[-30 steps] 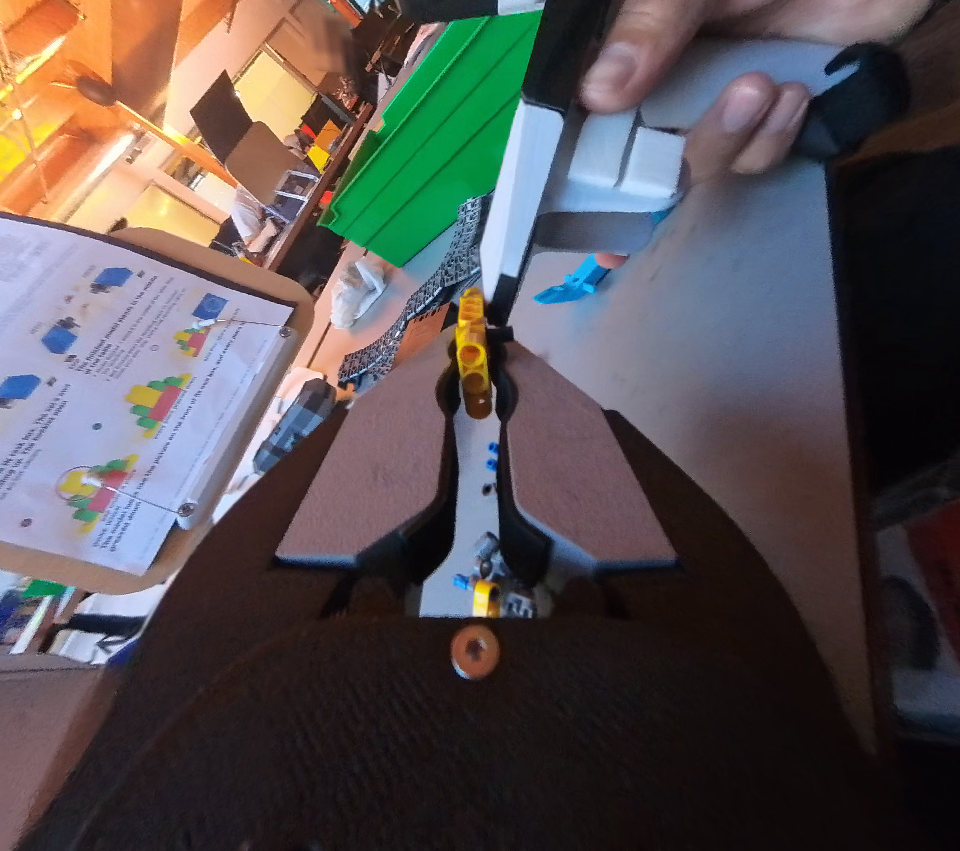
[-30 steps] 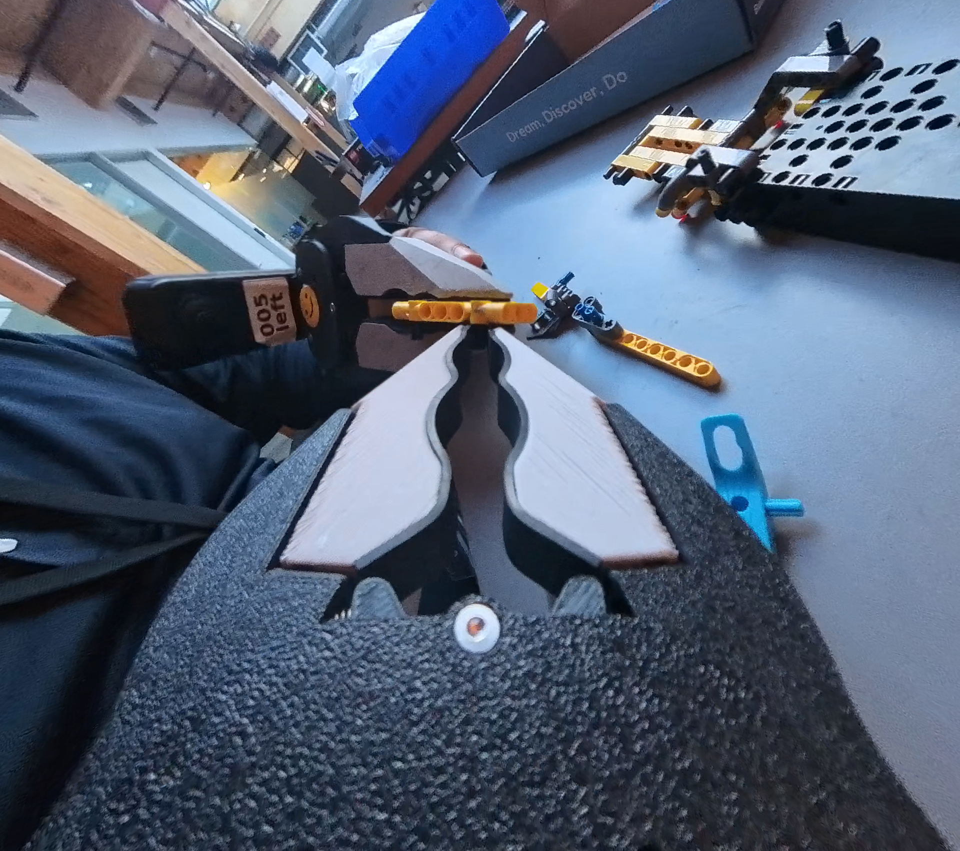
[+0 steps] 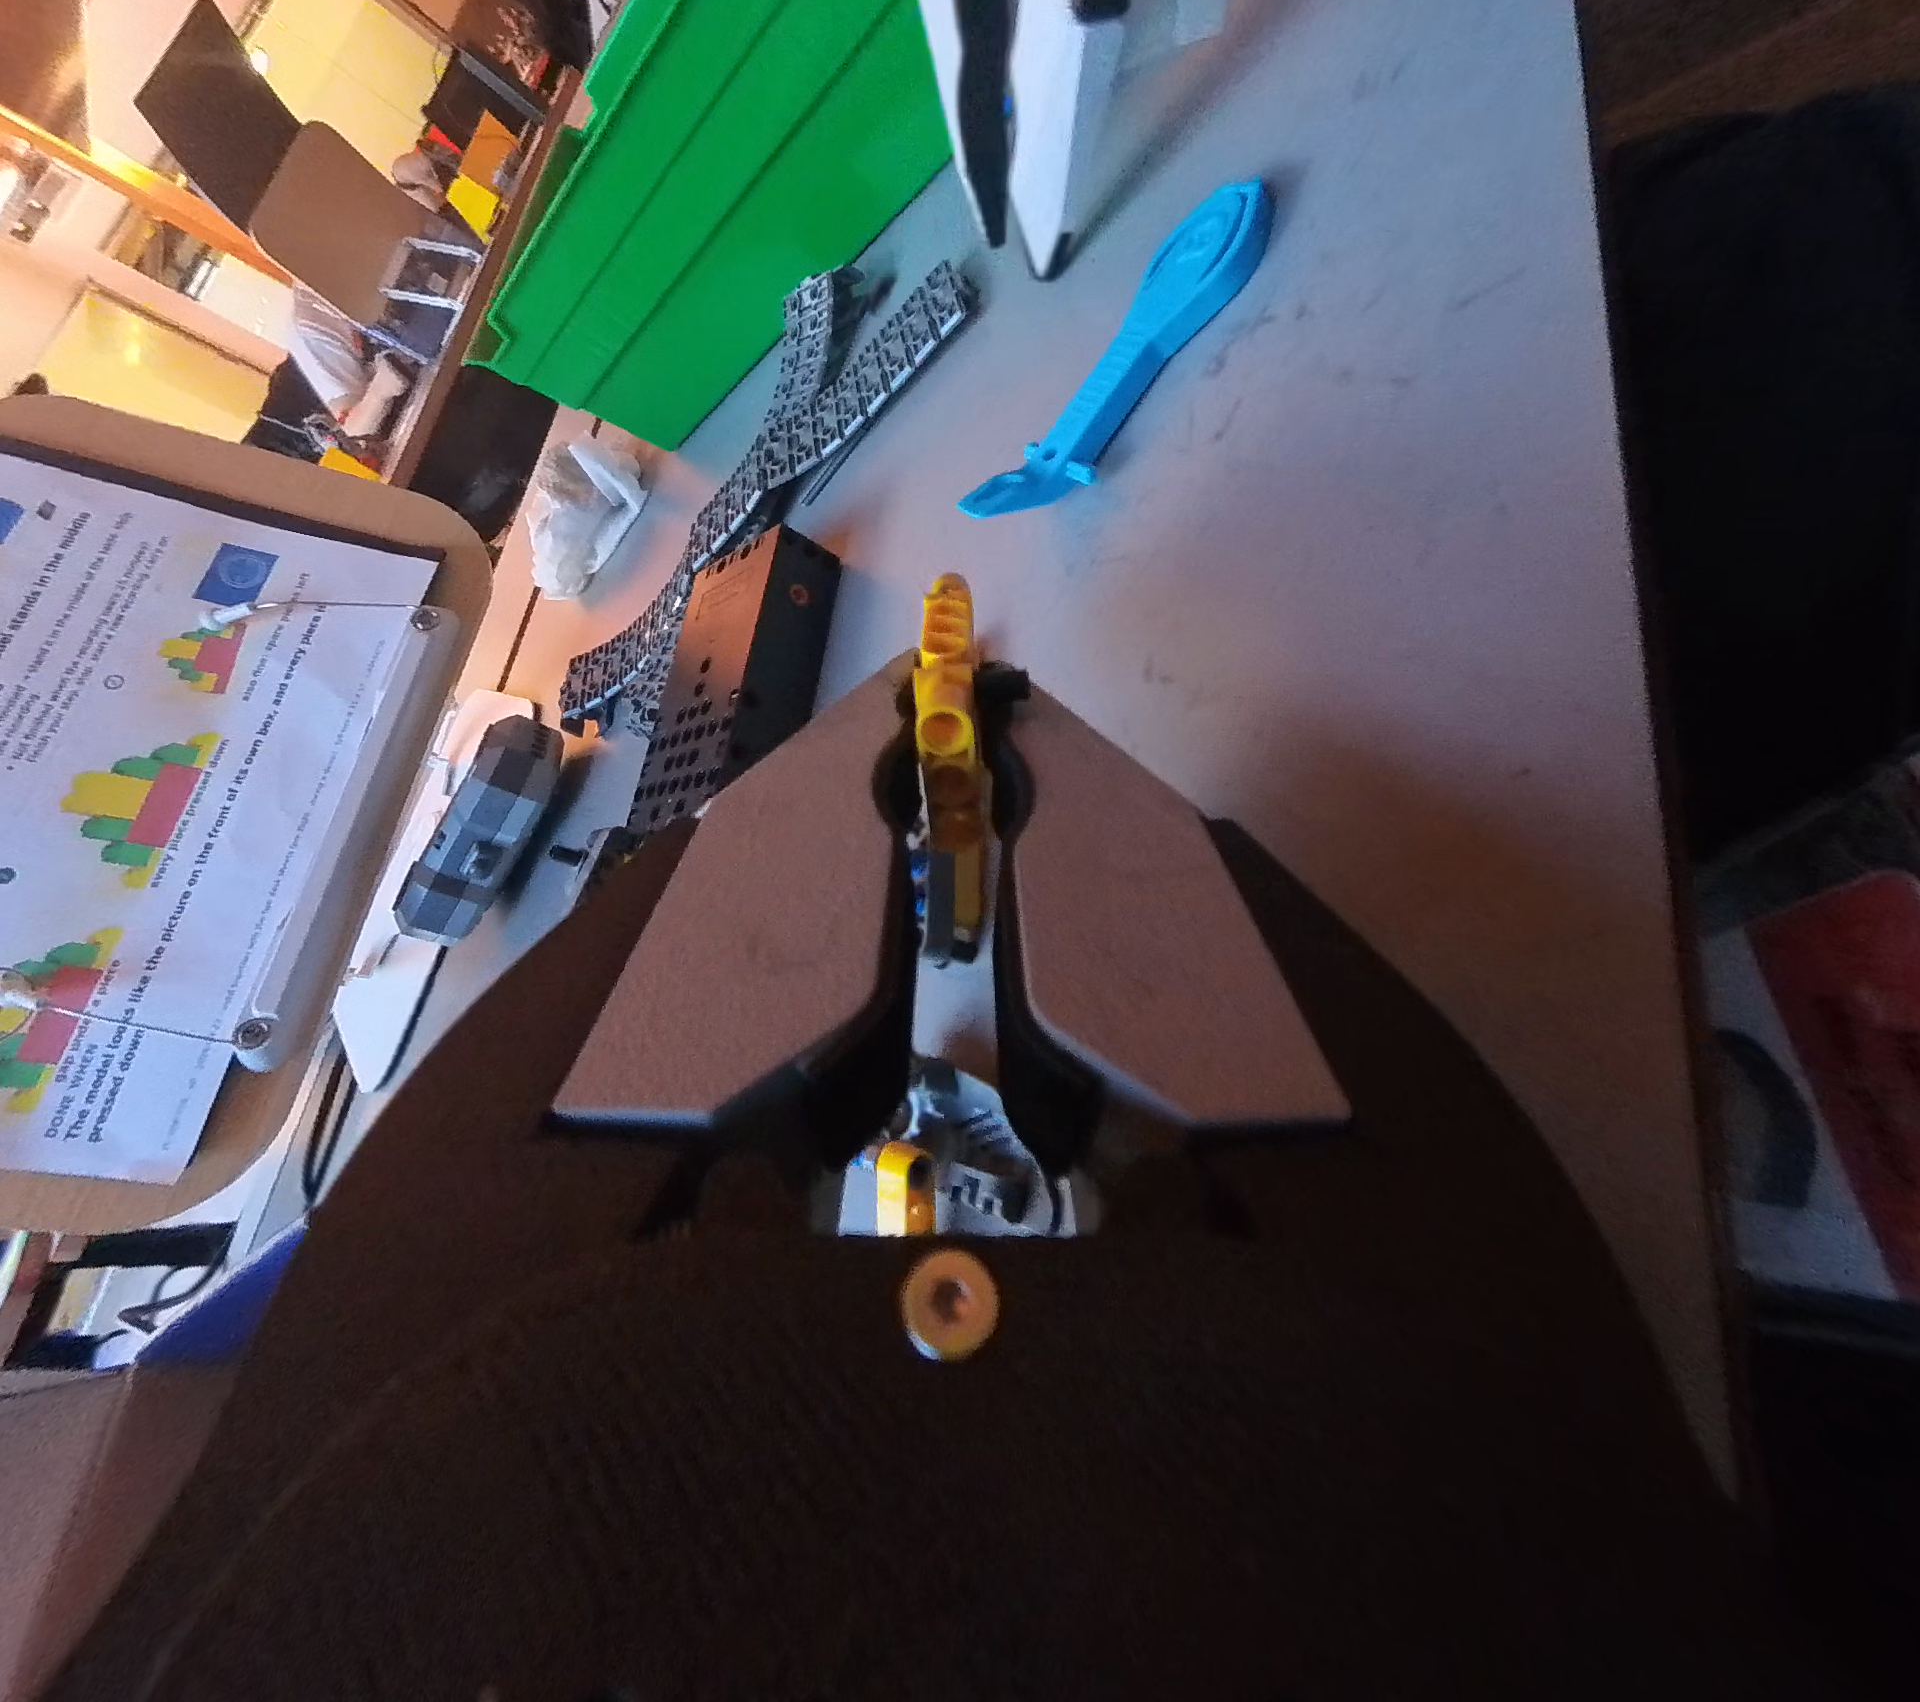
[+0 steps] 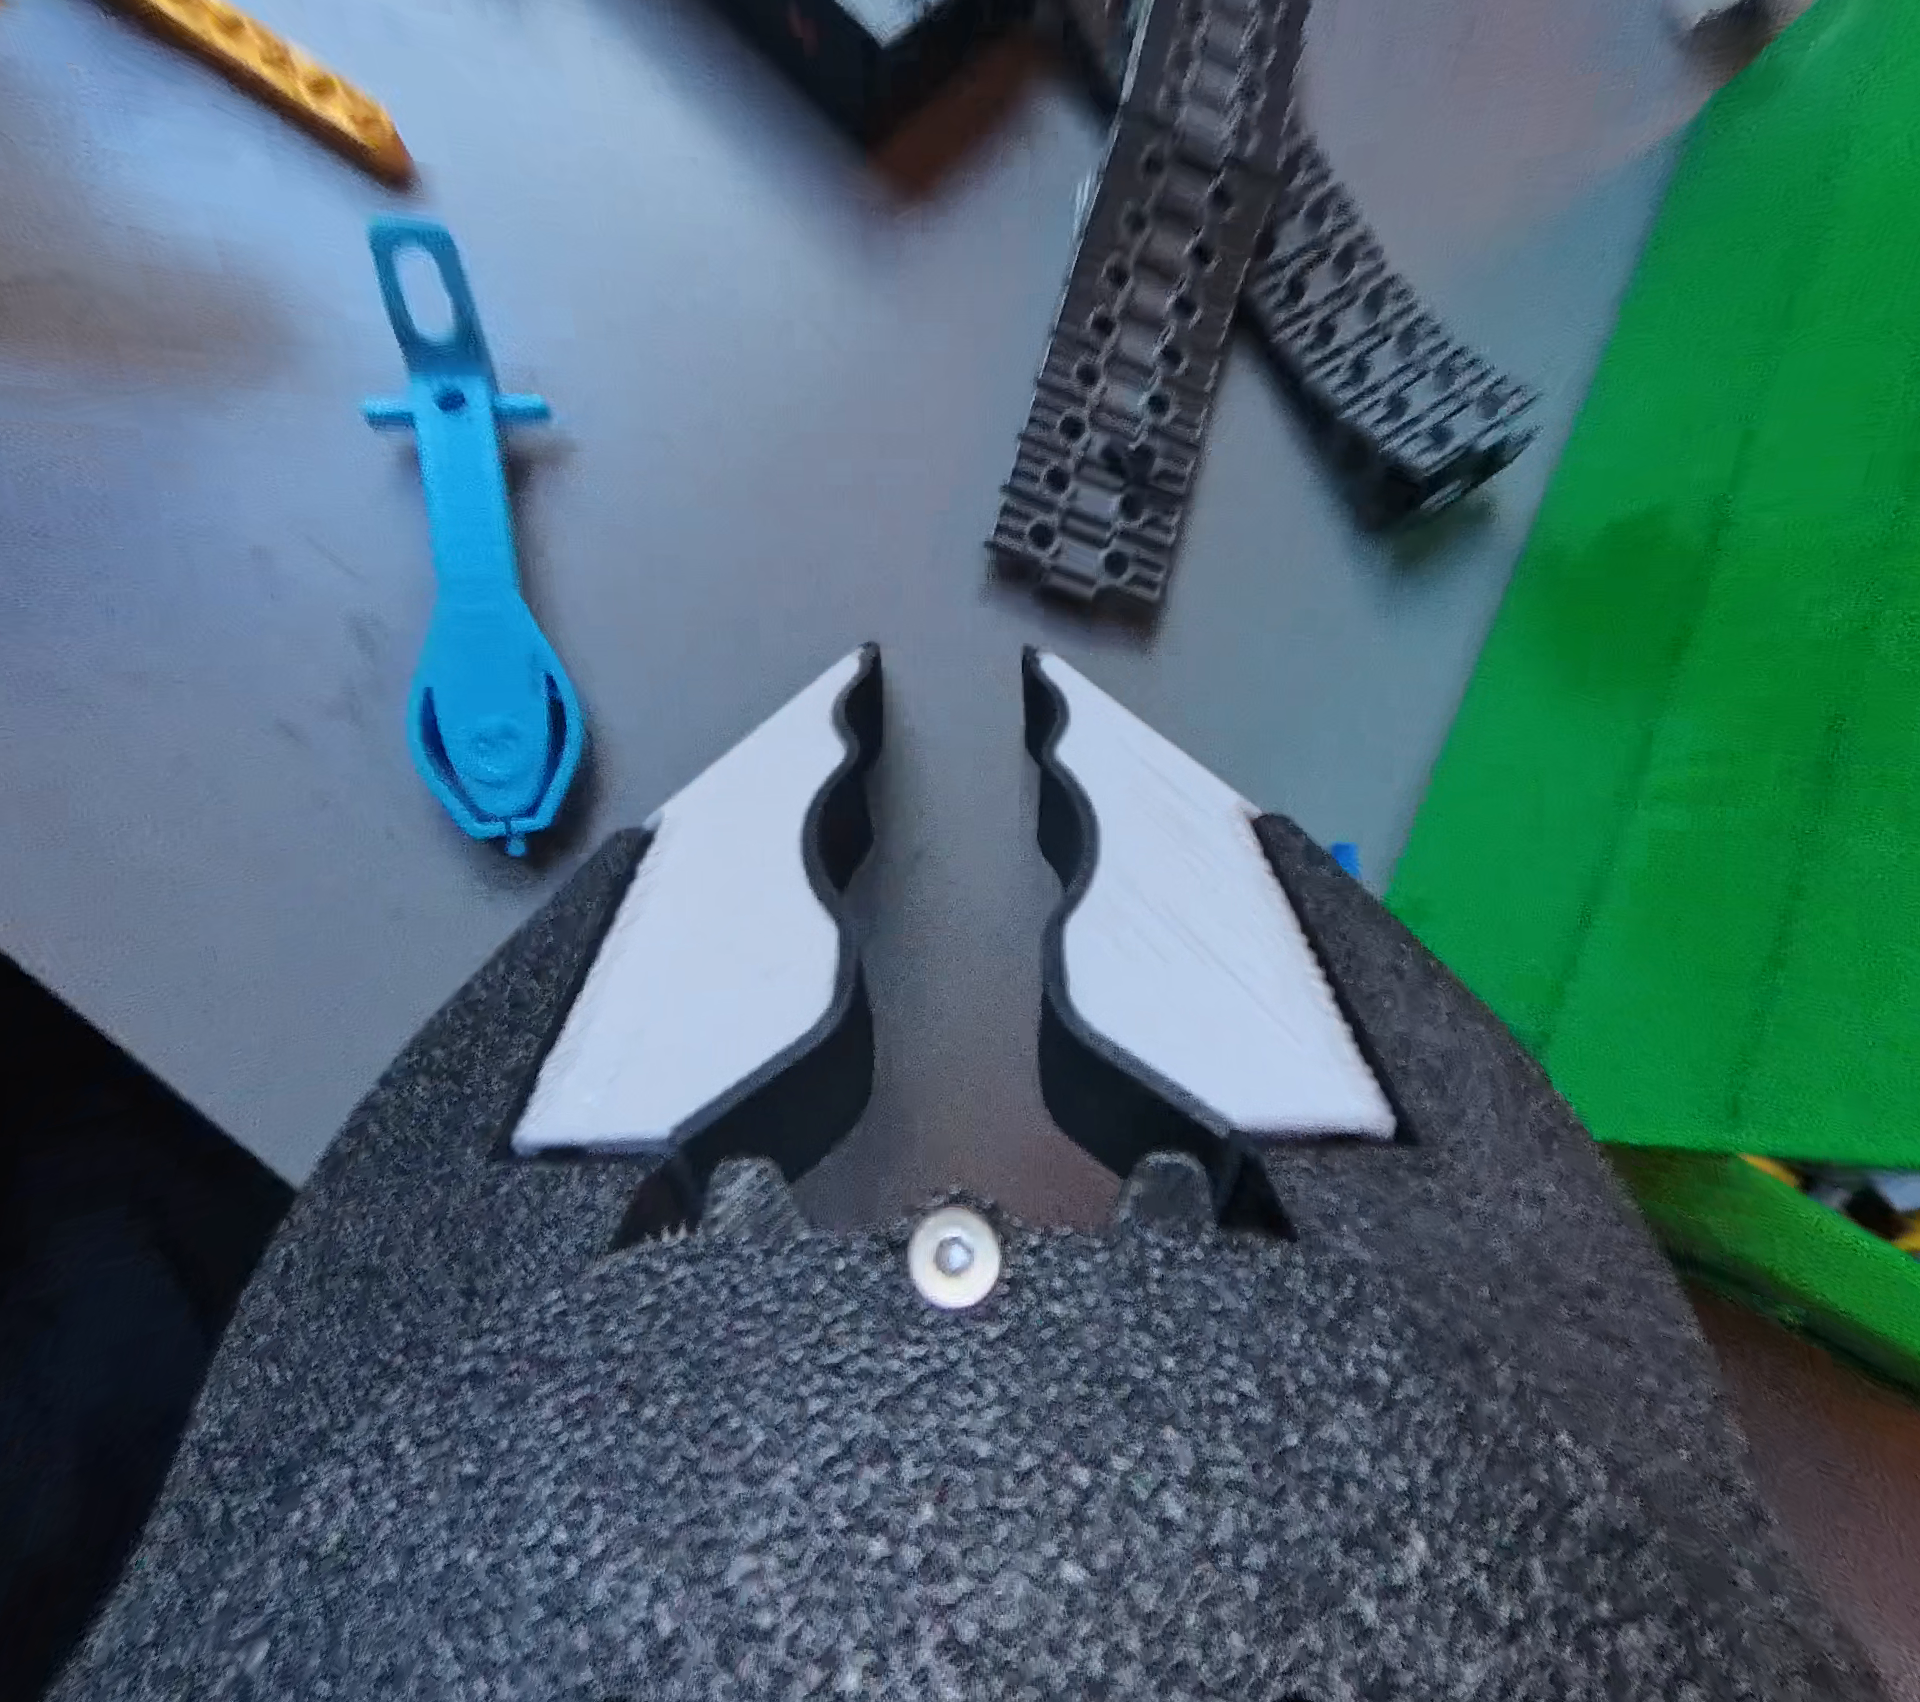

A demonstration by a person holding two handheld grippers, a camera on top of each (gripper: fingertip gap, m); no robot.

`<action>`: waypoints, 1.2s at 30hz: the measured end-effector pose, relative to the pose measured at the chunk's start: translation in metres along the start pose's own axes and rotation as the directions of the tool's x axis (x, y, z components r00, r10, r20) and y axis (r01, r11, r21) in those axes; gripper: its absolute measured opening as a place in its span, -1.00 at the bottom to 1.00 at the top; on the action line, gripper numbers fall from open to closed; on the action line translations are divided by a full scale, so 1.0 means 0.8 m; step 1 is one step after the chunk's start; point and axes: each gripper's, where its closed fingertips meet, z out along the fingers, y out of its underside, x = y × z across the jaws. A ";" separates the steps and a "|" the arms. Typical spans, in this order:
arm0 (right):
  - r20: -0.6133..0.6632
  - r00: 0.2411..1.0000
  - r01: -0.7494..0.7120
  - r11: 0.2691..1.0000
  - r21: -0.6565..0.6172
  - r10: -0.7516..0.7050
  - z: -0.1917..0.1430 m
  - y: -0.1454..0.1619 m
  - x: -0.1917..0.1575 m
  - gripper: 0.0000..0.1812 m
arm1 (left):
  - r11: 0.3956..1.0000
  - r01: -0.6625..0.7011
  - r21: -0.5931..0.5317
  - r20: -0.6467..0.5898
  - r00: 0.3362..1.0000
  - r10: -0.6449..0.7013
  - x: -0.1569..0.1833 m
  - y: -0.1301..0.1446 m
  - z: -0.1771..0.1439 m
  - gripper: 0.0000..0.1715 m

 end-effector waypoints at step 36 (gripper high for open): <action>-0.129 0.693 0.685 0.593 0.425 -0.709 -0.033 -0.107 -0.183 -0.94 | 0.987 -0.050 0.154 -0.055 0.997 0.060 0.022 -0.034 -0.014 -0.91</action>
